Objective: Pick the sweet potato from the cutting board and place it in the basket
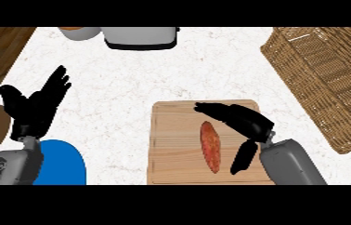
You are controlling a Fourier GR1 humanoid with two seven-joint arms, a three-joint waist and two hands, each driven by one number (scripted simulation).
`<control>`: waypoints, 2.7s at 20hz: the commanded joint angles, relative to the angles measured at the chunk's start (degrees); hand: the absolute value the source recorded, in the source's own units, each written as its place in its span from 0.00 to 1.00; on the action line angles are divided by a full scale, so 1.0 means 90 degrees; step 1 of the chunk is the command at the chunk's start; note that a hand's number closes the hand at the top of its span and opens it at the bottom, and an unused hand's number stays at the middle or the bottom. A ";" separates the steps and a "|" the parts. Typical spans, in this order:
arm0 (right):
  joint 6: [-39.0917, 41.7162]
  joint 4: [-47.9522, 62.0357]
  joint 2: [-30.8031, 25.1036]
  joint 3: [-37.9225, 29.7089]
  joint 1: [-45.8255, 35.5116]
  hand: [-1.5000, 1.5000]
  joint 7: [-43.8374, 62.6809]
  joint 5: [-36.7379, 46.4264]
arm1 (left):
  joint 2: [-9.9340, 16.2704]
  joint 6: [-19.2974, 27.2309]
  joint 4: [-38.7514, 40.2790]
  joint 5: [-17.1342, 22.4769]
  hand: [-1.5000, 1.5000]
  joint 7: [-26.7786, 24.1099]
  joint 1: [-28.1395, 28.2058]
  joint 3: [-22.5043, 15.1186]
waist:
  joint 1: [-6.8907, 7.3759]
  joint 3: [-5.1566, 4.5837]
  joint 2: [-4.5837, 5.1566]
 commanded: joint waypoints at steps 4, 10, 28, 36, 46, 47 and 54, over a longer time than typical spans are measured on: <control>0.0185 0.0048 -0.0024 -0.0068 0.0133 0.00 -0.0610 0.0178 | -0.0260 -0.0213 0.0681 -0.0286 0.50 -0.0263 -0.0374 0.0189 | -0.0024 -0.0001 0.0005; -0.0193 -0.0085 0.0041 0.0127 0.0466 0.00 -0.0560 0.0794 | -0.0289 -0.0089 -0.0470 -0.0395 0.50 0.0529 -0.0042 0.0243 | -0.0001 0.0001 -0.0003; -0.1434 0.1053 0.0379 0.0589 0.0395 1.00 -0.1447 0.2173 | -0.0363 -0.0436 -0.0500 -0.0539 0.50 0.0684 -0.0173 0.0573 | 0.0009 0.0001 -0.0002; -0.2533 0.1557 0.1269 -0.1606 -0.0377 1.00 0.2374 0.2048 | -0.0455 -0.0469 0.0094 -0.0577 0.50 0.0049 -0.0153 0.0641 | -0.0077 -0.0013 0.0066; -0.5375 0.2105 0.1283 -0.2666 -0.2427 1.00 0.5965 0.1569 | -0.0676 -0.0580 0.0040 -0.0651 0.50 0.0210 -0.0611 0.0227 | 0.0686 0.0027 0.0178; -0.5837 0.2127 0.1283 -0.2645 -0.2618 1.00 0.6059 0.1571 | -0.0707 -0.0627 -0.0010 -0.0625 0.50 0.0224 -0.0565 0.0182 | 0.0805 0.0028 0.0171; -0.7927 0.3103 0.1284 -0.2225 -0.4467 1.00 0.7194 0.2984 | -0.0695 -0.0560 0.0134 -0.0762 0.50 0.0216 -0.0721 0.0143 | 0.0780 -0.0021 0.0160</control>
